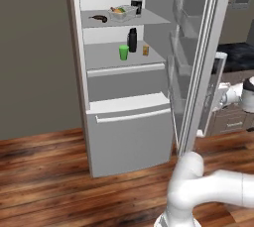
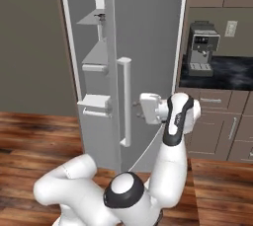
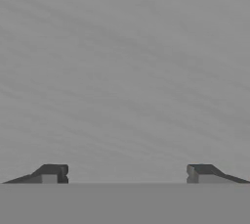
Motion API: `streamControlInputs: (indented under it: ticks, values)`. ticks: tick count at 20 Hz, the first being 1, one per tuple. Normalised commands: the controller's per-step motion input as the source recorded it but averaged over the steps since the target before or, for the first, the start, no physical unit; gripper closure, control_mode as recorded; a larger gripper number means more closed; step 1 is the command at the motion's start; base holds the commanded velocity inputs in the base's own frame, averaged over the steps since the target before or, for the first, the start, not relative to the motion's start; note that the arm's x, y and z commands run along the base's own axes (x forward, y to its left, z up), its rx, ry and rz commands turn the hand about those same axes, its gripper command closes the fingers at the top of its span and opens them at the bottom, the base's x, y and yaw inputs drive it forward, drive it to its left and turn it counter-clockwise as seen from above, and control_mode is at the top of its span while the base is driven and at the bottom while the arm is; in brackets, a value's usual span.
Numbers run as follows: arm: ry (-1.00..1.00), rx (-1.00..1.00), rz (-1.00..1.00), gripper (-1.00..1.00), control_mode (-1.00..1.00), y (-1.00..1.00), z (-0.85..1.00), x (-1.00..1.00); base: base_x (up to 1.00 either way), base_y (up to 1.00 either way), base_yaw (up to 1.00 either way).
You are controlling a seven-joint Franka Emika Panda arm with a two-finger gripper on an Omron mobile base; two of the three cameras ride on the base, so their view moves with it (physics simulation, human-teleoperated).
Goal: Place the tupperware on the top shelf of the fridge. Make space for the tupperware among the existing items by rearranging them on the shelves if needed. Close the fridge door when finished.
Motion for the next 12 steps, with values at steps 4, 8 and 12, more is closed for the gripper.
streamControlInputs:
  ticks: [4, 8, 12]
  values:
    - [-0.29, -0.05, -0.07, -1.0, -1.0, 0.85, 0.54, 0.32, 0.0, 0.0, 0.0]
    - [-0.25, -0.06, -0.15, -1.0, -1.0, 0.76, 0.46, 0.39, 0.0, 0.0, 0.0]
    - [-0.19, -0.05, -0.28, -1.0, -1.0, 0.54, 0.47, 0.42, 0.0, 0.0, 0.0]
